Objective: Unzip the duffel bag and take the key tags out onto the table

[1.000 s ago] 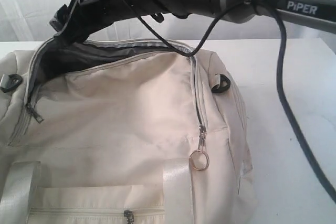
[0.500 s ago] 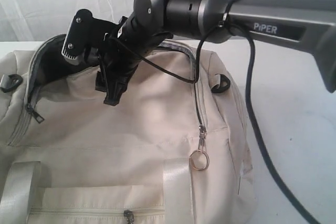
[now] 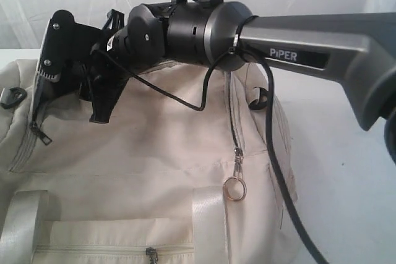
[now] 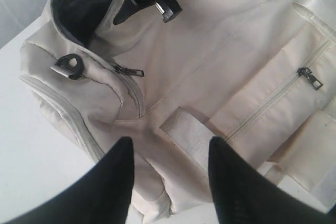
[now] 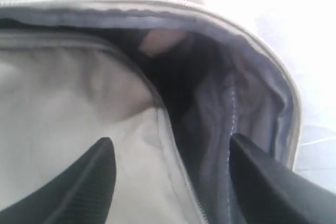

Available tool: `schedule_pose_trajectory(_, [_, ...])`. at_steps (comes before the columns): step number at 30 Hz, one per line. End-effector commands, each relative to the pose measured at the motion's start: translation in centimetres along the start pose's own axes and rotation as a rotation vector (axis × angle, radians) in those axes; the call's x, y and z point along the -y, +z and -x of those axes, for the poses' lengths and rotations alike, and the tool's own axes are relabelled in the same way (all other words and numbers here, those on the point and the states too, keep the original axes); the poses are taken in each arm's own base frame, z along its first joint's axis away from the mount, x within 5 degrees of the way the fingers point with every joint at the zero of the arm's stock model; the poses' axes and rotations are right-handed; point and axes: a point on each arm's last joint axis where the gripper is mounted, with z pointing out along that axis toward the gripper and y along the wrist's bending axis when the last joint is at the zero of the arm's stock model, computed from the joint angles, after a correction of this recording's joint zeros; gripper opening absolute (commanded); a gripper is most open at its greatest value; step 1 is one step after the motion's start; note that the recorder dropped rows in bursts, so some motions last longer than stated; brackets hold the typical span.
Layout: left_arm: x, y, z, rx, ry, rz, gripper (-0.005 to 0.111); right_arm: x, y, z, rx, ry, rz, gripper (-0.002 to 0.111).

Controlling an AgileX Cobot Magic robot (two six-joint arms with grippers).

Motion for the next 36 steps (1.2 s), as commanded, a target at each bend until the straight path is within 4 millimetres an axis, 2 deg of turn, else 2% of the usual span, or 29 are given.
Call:
schedule_pose_trajectory(1, [0.2,-0.3,0.0,0.003,-0.004,-0.003,0.049,-0.5,1.2,-1.0,-0.050,-0.076,0.012,0.059])
schedule_pose_trajectory(9, [0.2,-0.3,-0.1,0.001,-0.004,-0.004,0.049,0.0,1.5,-2.9,-0.140,0.010,0.007,0.058])
schedule_pose_trajectory(16, [0.2,-0.3,-0.1,0.001,-0.004,-0.004,0.049,0.5,1.4,-4.2,-0.201,-0.002,0.012,0.037])
schedule_pose_trajectory(21, [0.2,-0.3,-0.1,0.000,-0.004,-0.005,0.049,0.5,1.4,-4.5,-0.220,0.009,0.005,0.033])
schedule_pose_trajectory(24, [0.2,-0.3,-0.1,0.000,-0.004,-0.005,0.049,0.5,1.3,-4.5,-0.235,0.006,0.011,0.012])
schedule_pose_trajectory(25, [0.2,-0.3,-0.1,0.000,-0.004,-0.005,0.049,0.5,1.1,-4.5,-0.240,0.024,0.014,0.000])
schedule_pose_trajectory(26, [0.2,-0.3,-0.1,0.000,-0.004,-0.005,0.049,0.6,1.0,-4.5,-0.247,0.055,0.016,0.000])
schedule_pose_trajectory(31, [0.2,-0.3,0.0,0.003,-0.004,-0.003,0.049,1.1,-1.3,-3.8,-0.288,0.121,0.037,0.000])
schedule_pose_trajectory(36, [-0.1,-0.3,0.2,0.029,-0.035,0.027,0.049,2.1,-5.3,-1.1,-0.248,0.156,0.028,0.000])
